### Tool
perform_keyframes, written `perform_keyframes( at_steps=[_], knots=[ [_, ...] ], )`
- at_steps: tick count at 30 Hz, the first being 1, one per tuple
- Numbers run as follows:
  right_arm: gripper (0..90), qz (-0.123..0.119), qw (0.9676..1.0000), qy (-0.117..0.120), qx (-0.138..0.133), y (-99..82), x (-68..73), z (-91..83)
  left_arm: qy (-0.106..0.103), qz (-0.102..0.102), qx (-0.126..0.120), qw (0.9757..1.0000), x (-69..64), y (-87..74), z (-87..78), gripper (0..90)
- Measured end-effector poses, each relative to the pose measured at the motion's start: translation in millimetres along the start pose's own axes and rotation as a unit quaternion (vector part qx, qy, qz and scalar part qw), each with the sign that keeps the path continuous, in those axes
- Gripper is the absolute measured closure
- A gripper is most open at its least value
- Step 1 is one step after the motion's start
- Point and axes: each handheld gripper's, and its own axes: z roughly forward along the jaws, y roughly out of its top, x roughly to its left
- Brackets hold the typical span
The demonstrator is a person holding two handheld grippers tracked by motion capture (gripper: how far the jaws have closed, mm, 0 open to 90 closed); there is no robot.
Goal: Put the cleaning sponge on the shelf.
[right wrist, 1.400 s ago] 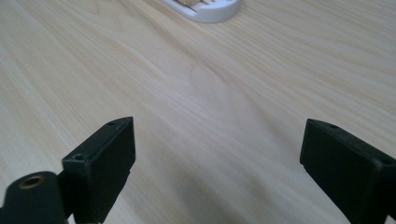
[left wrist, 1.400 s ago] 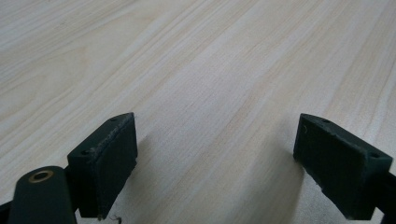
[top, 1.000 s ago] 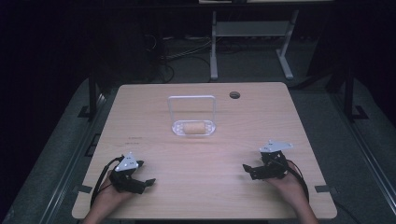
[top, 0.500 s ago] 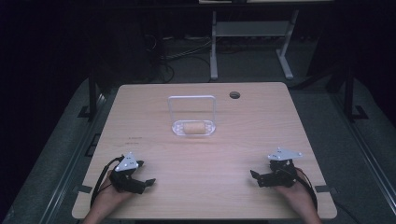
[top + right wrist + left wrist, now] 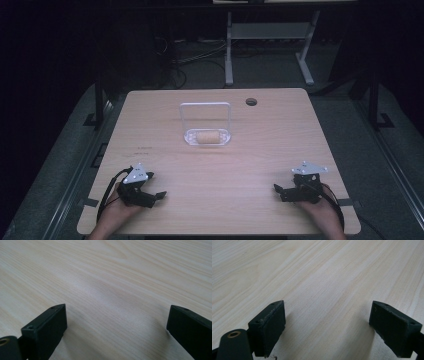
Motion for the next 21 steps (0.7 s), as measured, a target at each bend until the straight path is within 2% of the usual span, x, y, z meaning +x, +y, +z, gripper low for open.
perform_keyframes(
  at_steps=[5, 21],
  knots=[
    [2.7, 0.012, 0.9999, 0.009, 0.006, 0.1, -2.9, 1.1, 0.000, 0.000, 0.000, 1.0000, 0.0, 0.0, 0.0, 13.1],
    [2.7, 0.012, 0.9999, 0.009, 0.006, 0.1, -3.2, 1.2, 0.000, 0.000, 0.000, 1.0000, 0.0, 0.0, 0.0, 13.1]
  ],
)
